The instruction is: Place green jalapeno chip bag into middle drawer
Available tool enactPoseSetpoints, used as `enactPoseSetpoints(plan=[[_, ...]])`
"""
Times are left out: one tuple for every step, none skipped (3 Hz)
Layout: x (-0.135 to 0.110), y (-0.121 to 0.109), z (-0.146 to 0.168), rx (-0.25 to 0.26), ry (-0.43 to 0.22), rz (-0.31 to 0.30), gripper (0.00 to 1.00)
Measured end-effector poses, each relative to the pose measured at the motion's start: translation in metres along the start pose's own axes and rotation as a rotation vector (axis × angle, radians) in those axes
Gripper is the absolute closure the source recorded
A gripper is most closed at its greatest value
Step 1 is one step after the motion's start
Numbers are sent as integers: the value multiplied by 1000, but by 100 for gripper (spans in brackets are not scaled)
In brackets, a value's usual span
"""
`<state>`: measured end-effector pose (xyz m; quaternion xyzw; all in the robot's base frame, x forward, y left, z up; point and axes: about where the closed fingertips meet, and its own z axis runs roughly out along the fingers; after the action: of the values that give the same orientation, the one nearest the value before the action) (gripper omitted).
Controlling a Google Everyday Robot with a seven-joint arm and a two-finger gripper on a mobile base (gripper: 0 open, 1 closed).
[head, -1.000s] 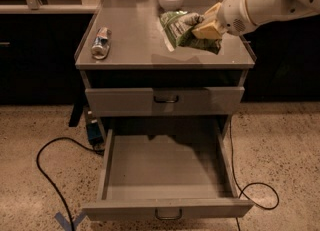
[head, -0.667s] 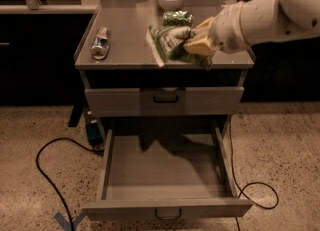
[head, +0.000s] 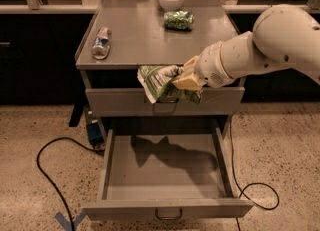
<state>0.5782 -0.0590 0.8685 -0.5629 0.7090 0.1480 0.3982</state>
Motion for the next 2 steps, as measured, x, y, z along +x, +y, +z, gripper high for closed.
enactPoseSetpoints(plan=[[0,0,0,0,0,0,100],[17,7,8,10,-6,37,100]])
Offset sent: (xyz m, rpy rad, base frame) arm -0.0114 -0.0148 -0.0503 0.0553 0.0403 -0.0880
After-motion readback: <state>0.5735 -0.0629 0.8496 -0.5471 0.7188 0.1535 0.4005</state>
